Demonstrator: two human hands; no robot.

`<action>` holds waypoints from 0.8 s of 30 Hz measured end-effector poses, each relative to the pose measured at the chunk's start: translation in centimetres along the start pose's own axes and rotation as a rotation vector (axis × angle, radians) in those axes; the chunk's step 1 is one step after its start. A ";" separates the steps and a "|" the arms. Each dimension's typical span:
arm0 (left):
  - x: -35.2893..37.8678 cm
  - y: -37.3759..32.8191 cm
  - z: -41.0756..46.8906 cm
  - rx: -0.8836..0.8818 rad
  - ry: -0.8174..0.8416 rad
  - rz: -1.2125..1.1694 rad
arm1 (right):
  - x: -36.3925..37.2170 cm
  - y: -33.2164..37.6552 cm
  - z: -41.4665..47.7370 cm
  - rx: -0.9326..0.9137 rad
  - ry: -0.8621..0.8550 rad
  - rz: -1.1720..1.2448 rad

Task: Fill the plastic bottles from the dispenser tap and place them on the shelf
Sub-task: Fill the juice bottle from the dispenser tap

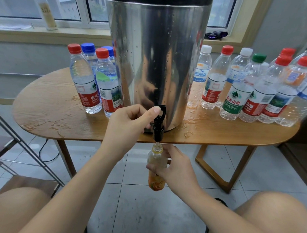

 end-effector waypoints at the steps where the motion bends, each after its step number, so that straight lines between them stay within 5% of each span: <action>1: 0.0 0.0 0.0 -0.001 0.000 0.001 | 0.0 0.0 0.0 0.001 0.001 -0.003; 24: 0.0 0.0 0.0 0.009 0.000 -0.001 | 0.2 -0.2 0.1 0.001 0.025 0.008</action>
Point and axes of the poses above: each hand's wrist, its own z-axis towards the middle knuckle, its own x-axis out of the palm, y = z × x, the point moved 6 cm from there along z, towards the middle knuckle, and after that the axes turned 14 degrees about z, right-handed, at the moved point
